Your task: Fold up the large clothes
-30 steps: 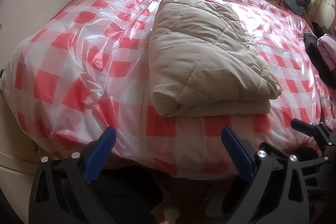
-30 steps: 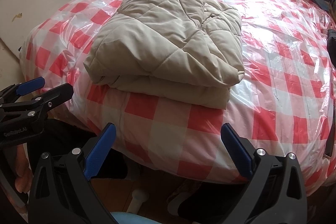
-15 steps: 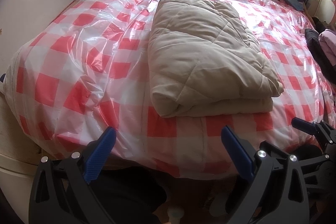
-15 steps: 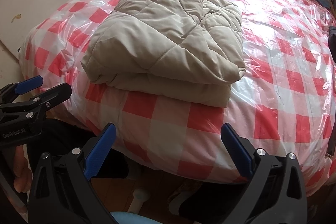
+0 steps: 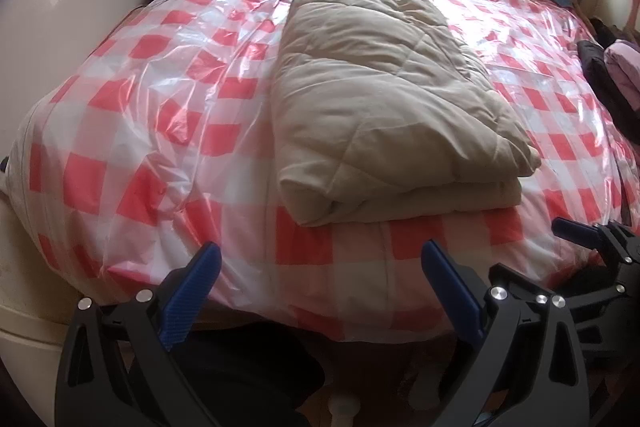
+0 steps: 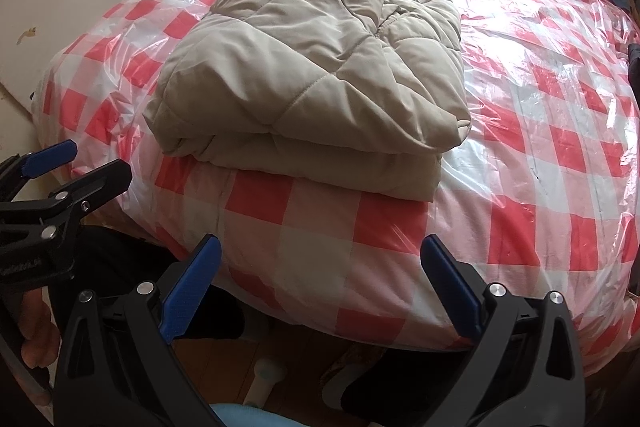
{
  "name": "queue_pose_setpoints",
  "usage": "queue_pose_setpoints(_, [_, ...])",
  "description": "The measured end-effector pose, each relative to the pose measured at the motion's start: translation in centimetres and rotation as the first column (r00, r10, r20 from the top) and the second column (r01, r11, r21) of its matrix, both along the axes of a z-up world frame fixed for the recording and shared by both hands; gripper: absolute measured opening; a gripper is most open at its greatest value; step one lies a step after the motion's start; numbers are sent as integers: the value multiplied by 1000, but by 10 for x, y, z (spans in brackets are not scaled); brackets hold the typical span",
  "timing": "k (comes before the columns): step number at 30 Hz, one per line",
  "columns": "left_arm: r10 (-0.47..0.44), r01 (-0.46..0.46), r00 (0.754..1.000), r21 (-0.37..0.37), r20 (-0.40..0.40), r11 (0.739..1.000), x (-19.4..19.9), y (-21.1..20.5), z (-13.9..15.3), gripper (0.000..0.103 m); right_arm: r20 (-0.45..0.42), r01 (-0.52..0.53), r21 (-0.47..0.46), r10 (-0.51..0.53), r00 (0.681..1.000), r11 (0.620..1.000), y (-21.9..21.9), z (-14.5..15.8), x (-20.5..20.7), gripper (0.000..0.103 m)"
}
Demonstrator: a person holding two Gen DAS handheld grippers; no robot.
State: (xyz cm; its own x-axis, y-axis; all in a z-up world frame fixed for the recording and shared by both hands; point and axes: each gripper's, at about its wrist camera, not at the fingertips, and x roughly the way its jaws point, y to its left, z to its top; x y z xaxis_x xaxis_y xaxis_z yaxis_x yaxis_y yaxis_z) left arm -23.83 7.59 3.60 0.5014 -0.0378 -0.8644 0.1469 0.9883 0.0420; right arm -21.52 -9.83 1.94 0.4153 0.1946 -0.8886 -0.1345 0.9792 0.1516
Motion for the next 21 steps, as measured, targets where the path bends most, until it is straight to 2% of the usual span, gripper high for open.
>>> queue_pose_setpoints(2, [-14, 14, 1000, -39, -5, 999, 0, 1, 1, 96, -7, 2, 9, -2, 1000, 1000, -1, -3, 1, 96])
queue_pose_setpoints(5, [-50, 48, 999, -182, -8, 982, -3, 5, 4, 96, -14, 4, 18, -4, 1000, 1000, -4, -5, 2, 96])
queue_pose_setpoints(6, [-31, 32, 999, -168, 12, 985, -5, 5, 7, 96, -14, 6, 21, -6, 1000, 1000, -5, -6, 2, 96])
queue_pose_setpoints(9, [3, -1, 997, -28, 82, 1000, -10, -5, 10, 96, -9, 12, 30, -12, 1000, 999, -9, -5, 3, 96])
queue_pose_setpoints(13, [-1, -4, 996, 53, 91, 999, -7, -13, 8, 96, 4, 19, 33, -19, 1000, 999, -13, -1, 3, 96])
queue_pose_setpoints(17, [-8, 6, 999, 38, 33, 999, 2, -16, 3, 96, 14, 21, 2, -21, 1000, 1000, -13, 2, 1, 96])
queue_pose_setpoints(21, [-10, 9, 999, 38, 34, 999, -2, -19, 2, 96, 28, 24, -22, -23, 999, 999, -16, 5, -2, 96])
